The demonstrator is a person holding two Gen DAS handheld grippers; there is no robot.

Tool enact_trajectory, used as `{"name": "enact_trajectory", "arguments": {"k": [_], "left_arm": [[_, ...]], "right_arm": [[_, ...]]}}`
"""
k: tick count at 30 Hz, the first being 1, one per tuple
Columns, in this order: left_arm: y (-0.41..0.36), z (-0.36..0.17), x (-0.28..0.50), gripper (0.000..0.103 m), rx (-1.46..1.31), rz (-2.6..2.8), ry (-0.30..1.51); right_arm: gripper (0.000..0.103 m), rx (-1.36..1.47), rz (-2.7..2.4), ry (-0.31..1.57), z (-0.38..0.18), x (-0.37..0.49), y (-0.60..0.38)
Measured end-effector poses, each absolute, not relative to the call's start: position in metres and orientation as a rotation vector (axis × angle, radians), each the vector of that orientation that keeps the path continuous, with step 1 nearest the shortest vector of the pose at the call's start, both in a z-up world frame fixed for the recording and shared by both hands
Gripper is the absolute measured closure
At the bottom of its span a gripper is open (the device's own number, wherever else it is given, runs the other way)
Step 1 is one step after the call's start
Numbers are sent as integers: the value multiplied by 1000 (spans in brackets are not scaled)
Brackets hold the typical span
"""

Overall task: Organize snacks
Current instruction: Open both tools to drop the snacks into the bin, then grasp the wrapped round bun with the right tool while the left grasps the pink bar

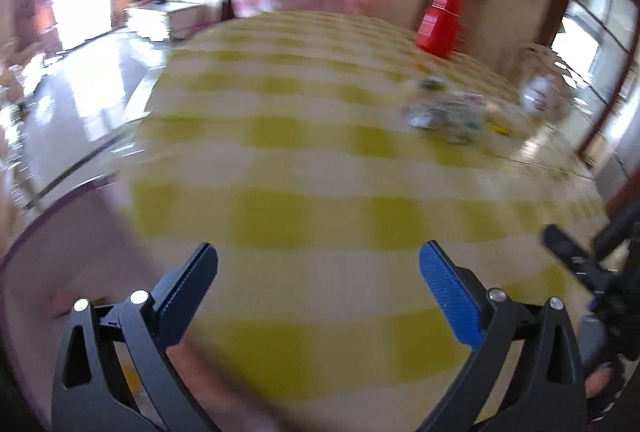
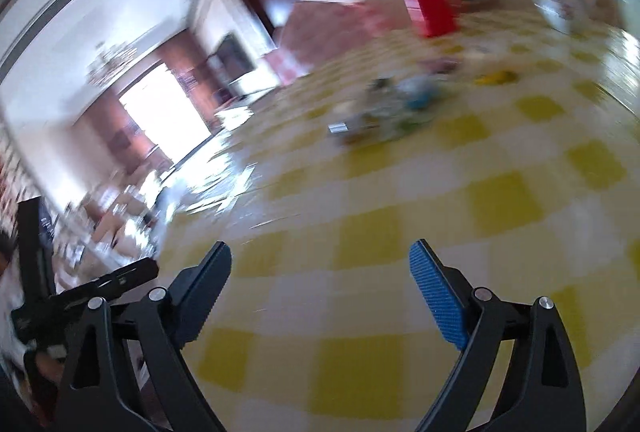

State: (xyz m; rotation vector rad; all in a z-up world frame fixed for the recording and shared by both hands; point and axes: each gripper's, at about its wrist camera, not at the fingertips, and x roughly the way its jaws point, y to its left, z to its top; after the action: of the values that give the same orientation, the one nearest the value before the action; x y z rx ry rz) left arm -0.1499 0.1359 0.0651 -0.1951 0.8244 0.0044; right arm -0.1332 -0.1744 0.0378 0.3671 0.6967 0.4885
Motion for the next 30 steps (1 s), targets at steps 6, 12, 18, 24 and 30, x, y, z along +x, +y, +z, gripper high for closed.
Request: {"name": "enact_trajectory", "arguments": {"k": [6, 12, 18, 24, 30], "left_arm": [[49, 58, -73, 2, -191, -62, 822], [-5, 53, -10, 2, -306, -113, 745], [-44, 57, 46, 2, -372, -108, 646], [-23, 70, 82, 2, -533, -43, 451], [18, 65, 87, 2, -597, 16, 407]], "right_arm": [[15, 432, 336, 724, 27, -93, -241], [15, 458, 137, 676, 30, -45, -291], [15, 349, -6, 679, 27, 37, -305], [15, 299, -7, 737, 15, 113, -294], [15, 104, 8, 704, 25, 174, -263]]}}
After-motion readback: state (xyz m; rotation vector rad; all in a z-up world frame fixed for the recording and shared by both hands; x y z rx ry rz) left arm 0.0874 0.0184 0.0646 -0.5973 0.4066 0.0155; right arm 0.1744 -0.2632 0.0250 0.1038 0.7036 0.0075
